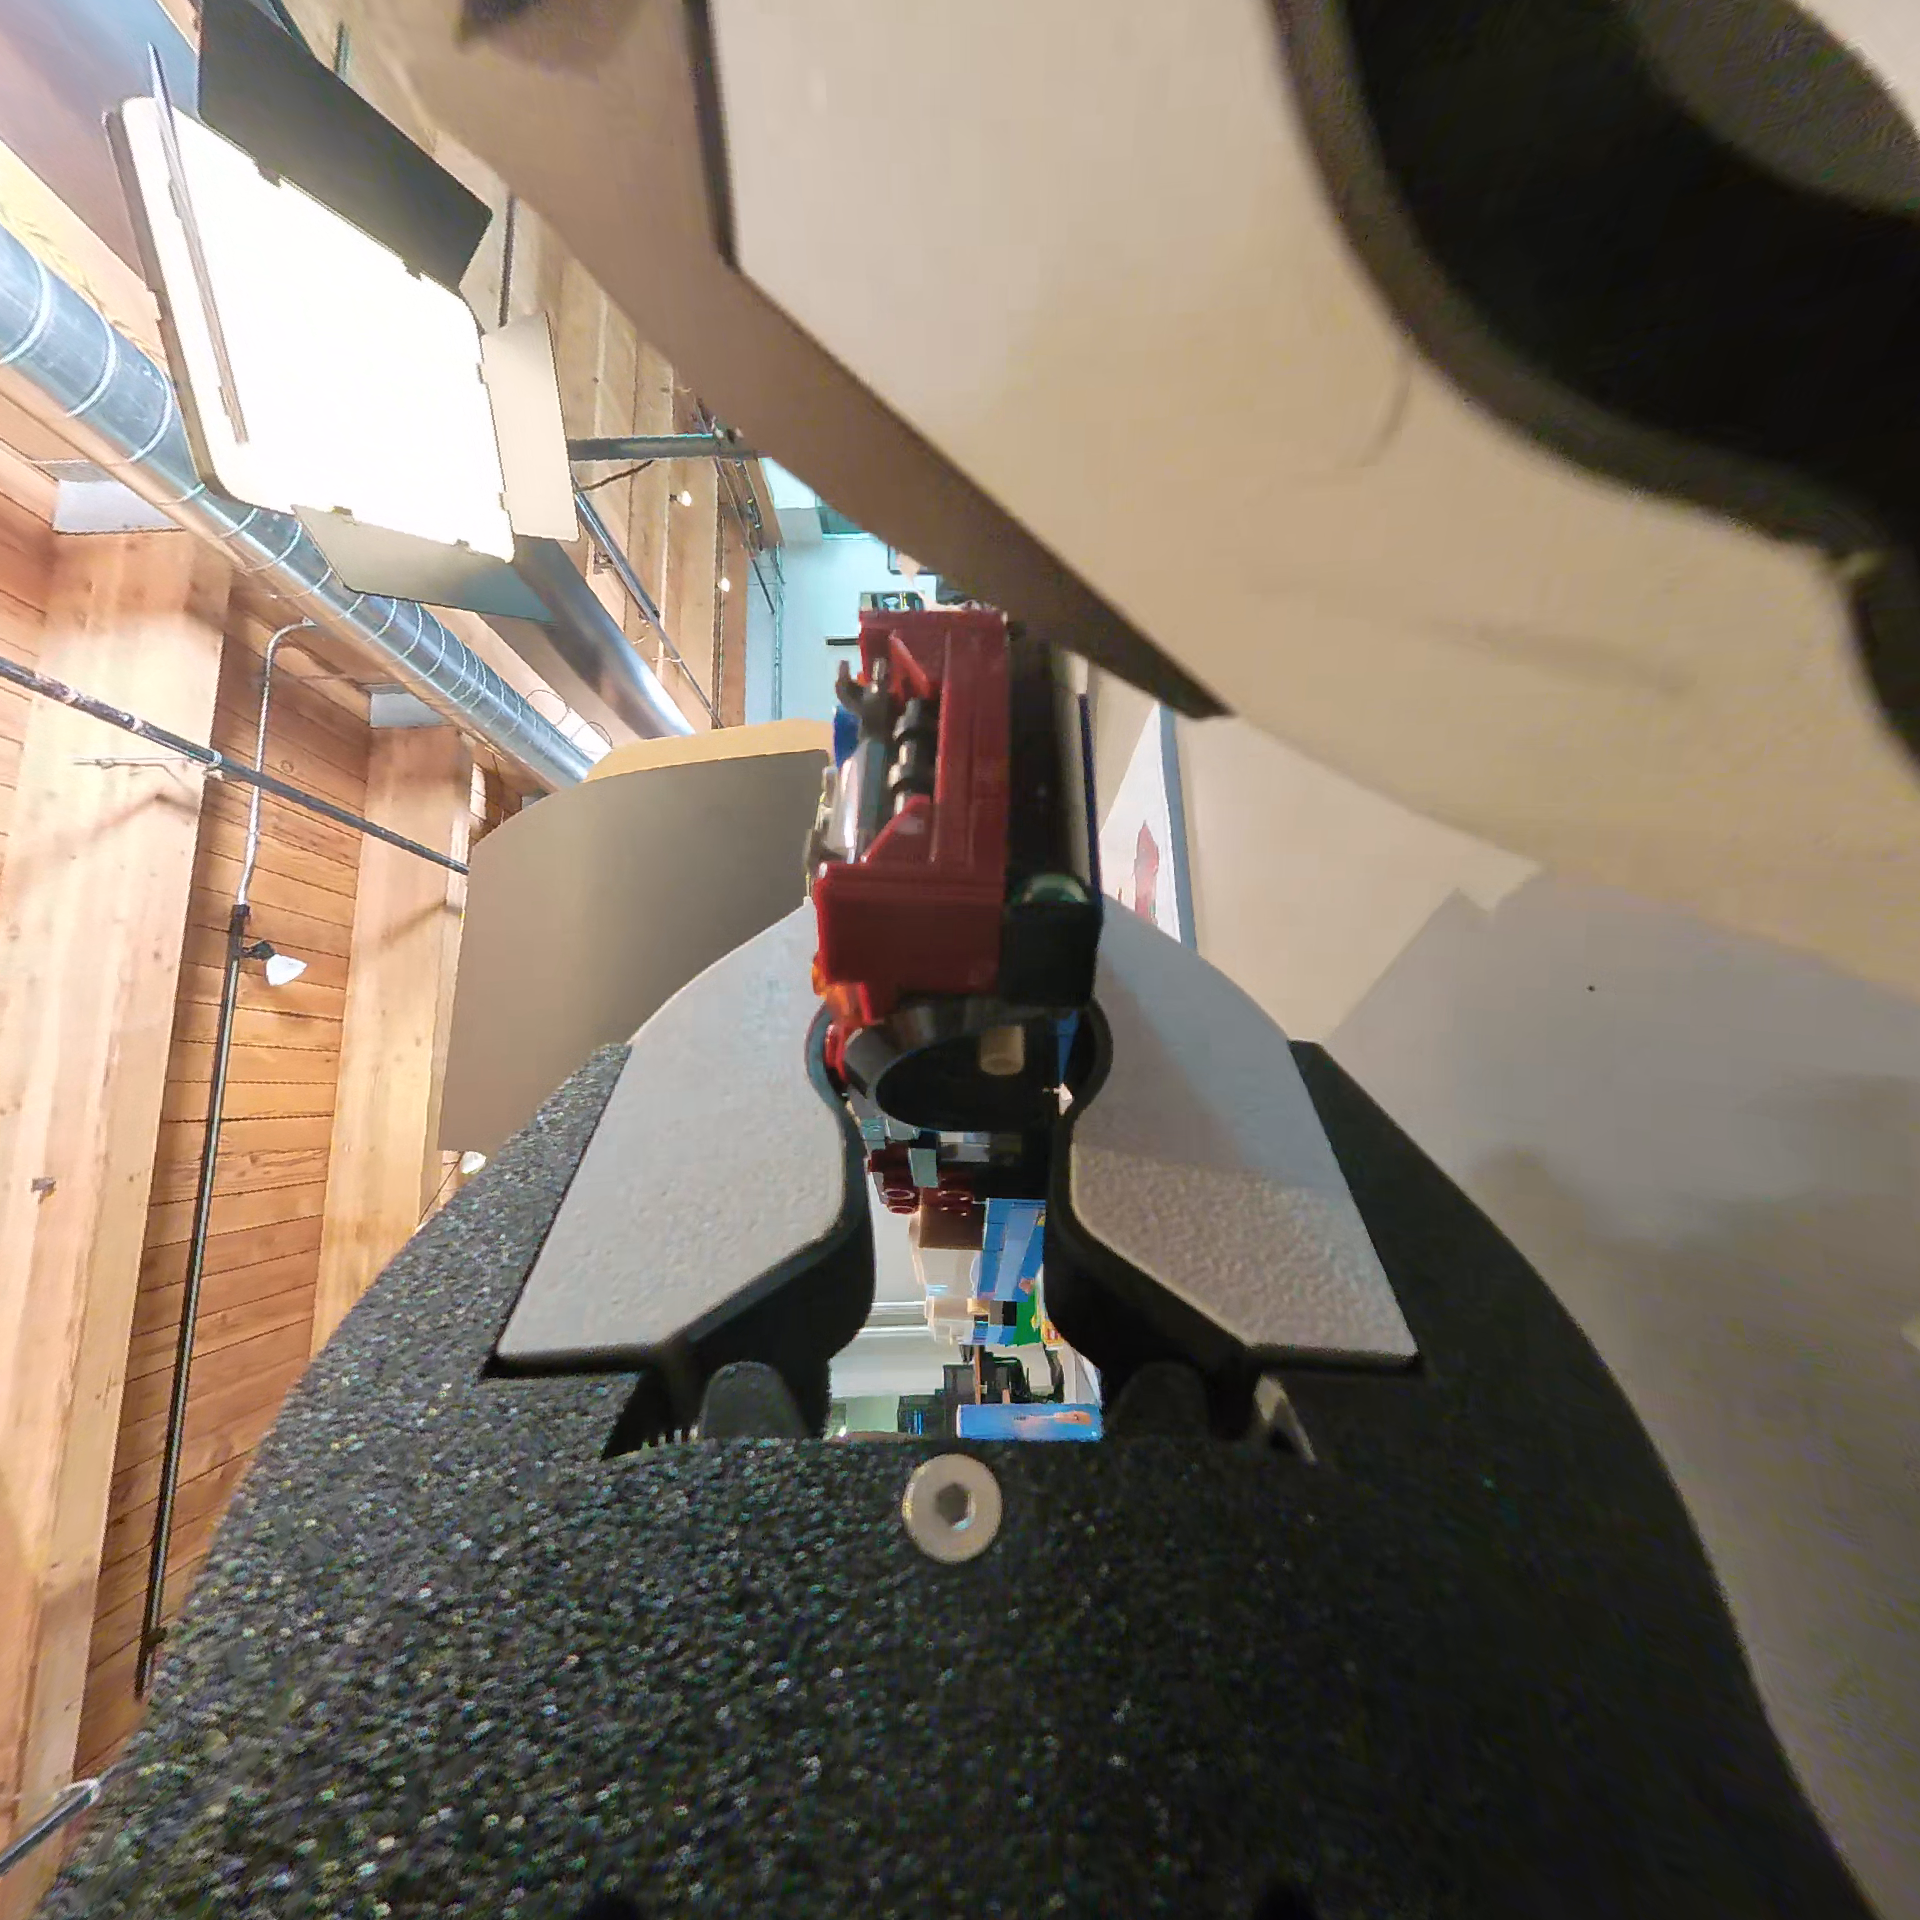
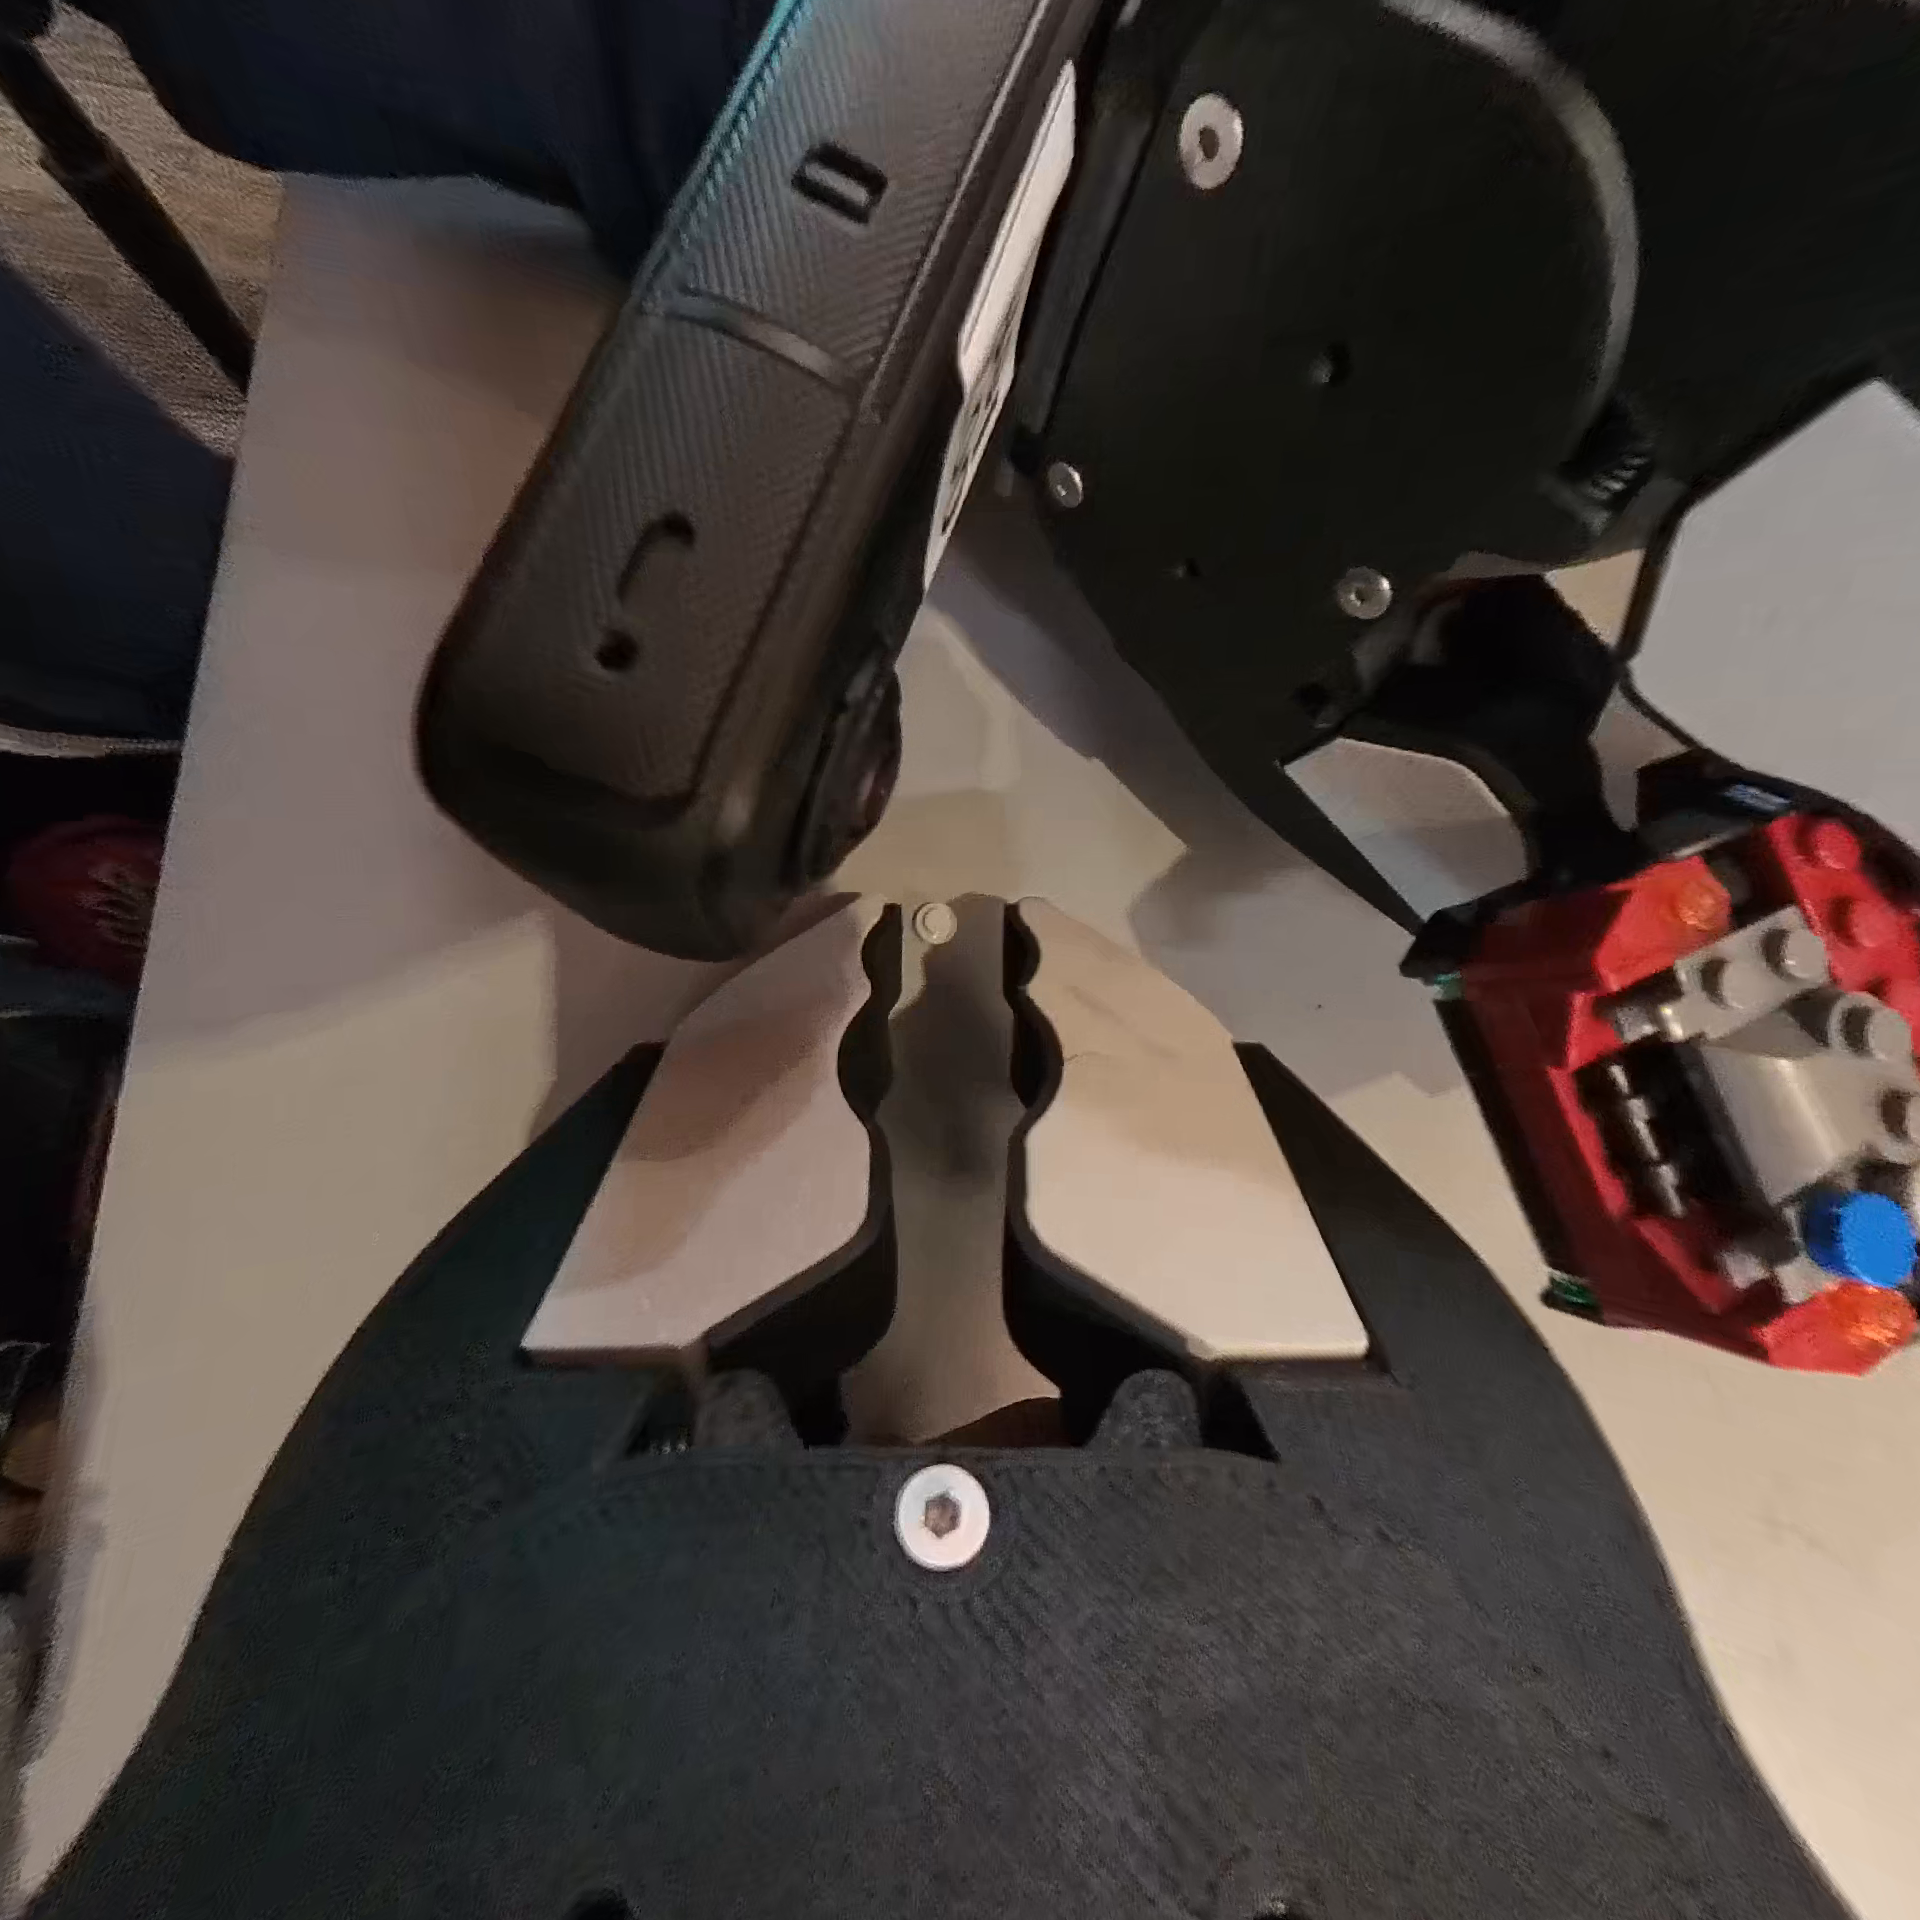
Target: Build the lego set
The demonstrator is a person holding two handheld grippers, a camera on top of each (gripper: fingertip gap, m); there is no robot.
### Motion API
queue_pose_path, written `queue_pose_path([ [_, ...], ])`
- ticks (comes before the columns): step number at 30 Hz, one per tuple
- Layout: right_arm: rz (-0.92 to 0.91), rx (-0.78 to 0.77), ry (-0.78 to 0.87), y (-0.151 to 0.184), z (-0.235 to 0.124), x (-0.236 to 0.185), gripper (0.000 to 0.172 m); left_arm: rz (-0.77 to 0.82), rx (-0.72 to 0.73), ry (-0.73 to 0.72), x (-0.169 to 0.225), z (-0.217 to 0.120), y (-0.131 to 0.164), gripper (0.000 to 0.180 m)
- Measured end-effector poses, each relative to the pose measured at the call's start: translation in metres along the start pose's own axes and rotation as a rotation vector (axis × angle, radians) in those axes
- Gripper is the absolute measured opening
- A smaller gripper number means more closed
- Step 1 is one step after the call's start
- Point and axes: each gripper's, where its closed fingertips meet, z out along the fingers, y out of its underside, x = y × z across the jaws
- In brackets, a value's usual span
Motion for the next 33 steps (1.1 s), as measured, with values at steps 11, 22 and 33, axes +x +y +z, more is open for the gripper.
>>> queue_pose_path([
  [11, 0.047, -0.022, -0.055, 0.003, 0.006, -0.004, 0.014, 0.004, 0.002, 0.011, 0.004, 0.001, -0.003, 0.036],
  [22, 0.038, 0.057, -0.075, -0.006, -0.011, 0.0, 0.008, -0.018, -0.025, 0.01, 0.0, -0.005, 0.004, 0.036],
  [33, 0.13, 0.247, 0.102, -0.038, -0.078, 0.072, 0.008, -0.014, -0.025, 0.036, 0.003, -0.006, -0.003, 0.036],
])
